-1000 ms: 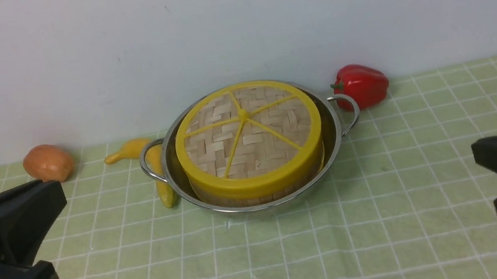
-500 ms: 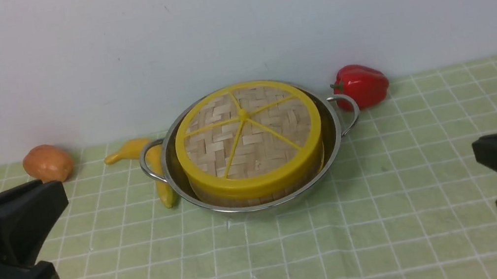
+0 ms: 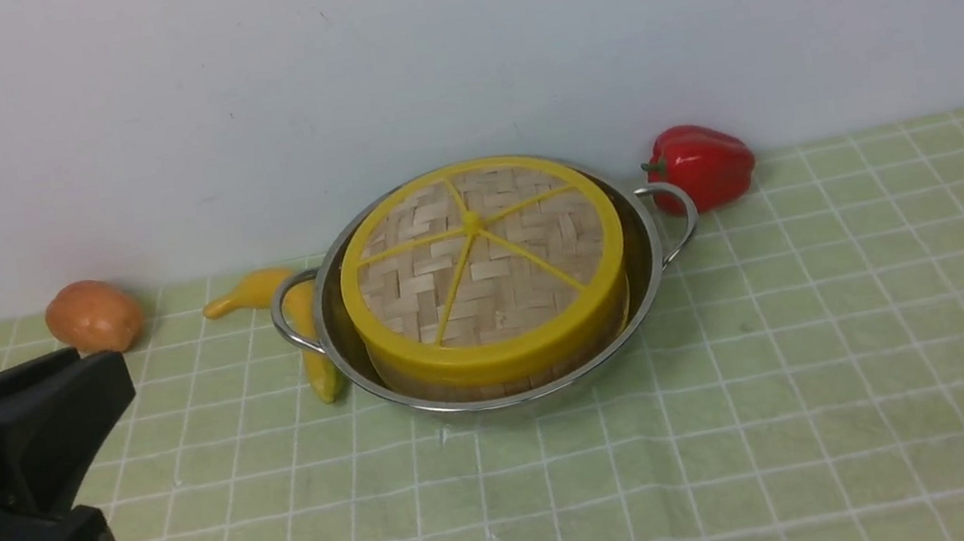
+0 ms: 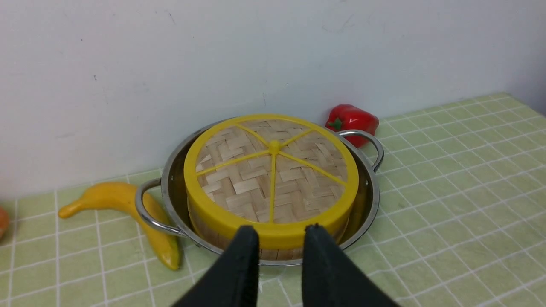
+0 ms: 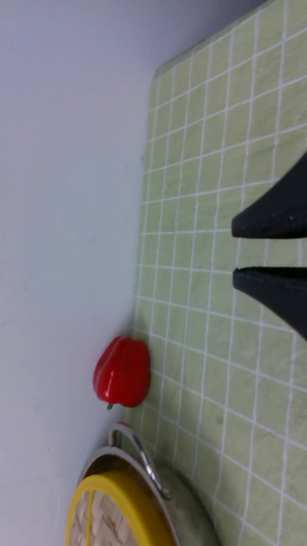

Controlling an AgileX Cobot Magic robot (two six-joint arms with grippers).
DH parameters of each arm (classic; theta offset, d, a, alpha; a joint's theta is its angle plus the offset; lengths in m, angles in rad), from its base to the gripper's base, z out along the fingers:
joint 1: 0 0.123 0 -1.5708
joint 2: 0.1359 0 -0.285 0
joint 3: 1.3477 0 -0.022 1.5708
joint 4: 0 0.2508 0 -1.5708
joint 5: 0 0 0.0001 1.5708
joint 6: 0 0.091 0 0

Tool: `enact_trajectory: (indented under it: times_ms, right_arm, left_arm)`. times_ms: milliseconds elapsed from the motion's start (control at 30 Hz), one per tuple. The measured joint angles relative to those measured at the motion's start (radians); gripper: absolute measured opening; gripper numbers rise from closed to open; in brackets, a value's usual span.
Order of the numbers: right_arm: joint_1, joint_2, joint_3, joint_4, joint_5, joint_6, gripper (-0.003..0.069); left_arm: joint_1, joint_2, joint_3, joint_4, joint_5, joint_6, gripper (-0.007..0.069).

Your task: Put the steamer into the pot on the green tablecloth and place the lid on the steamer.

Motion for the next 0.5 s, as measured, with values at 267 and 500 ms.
enact_trajectory:
  times_ms: [267, 500]
  right_arm:
    - [-0.017, -0.247, 0.131, 0.000, -0.040, 0.006, 0.0178]
    - [-0.017, -0.285, 0.131, 0.001, -0.063, 0.006, 0.0213]
  left_arm:
    - [0.000, 0.000, 0.000, 0.000, 0.000, 0.000, 0.0171]
    - [0.000, 0.000, 0.000, 0.000, 0.000, 0.000, 0.0191]
